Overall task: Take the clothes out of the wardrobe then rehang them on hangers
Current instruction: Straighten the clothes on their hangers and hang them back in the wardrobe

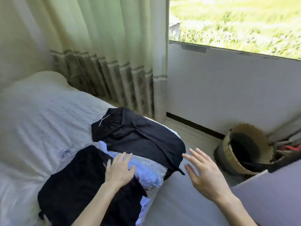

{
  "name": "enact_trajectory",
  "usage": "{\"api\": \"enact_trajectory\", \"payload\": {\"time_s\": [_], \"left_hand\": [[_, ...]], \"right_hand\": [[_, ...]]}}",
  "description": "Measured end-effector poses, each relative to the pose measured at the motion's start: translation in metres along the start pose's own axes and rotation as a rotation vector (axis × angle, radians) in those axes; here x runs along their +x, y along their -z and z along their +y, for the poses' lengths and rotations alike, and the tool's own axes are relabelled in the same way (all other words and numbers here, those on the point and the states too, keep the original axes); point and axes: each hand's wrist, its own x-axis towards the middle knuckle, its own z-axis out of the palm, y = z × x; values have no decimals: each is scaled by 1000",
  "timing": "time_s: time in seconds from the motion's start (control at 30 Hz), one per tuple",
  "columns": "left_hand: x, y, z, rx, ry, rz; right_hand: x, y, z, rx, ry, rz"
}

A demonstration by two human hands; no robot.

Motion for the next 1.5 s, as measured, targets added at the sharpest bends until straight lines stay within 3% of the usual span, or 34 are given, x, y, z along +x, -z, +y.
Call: {"api": "enact_trajectory", "payload": {"time_s": [0.17,0.37,0.73,1.1,1.33,1.5], "left_hand": [[-37,3,-55,-97,221,45],[-62,-8,-69,-165,411,76],[-21,-25,-52,-212,510,53],[149,-29,-118,-233,484,-64],[297,-35,-201,-239,474,-191],[394,-50,-267,-365,575,-235]], "right_hand": [[40,-20,-32,-21,184,-81],[71,-31,-39,-52,349,-198],[148,-58,-21,-185,468,-362],[306,-160,-58,-323,442,-591],[406,-273,-71,-364,269,-796],[437,-347,-58,-393,131,-905]]}}
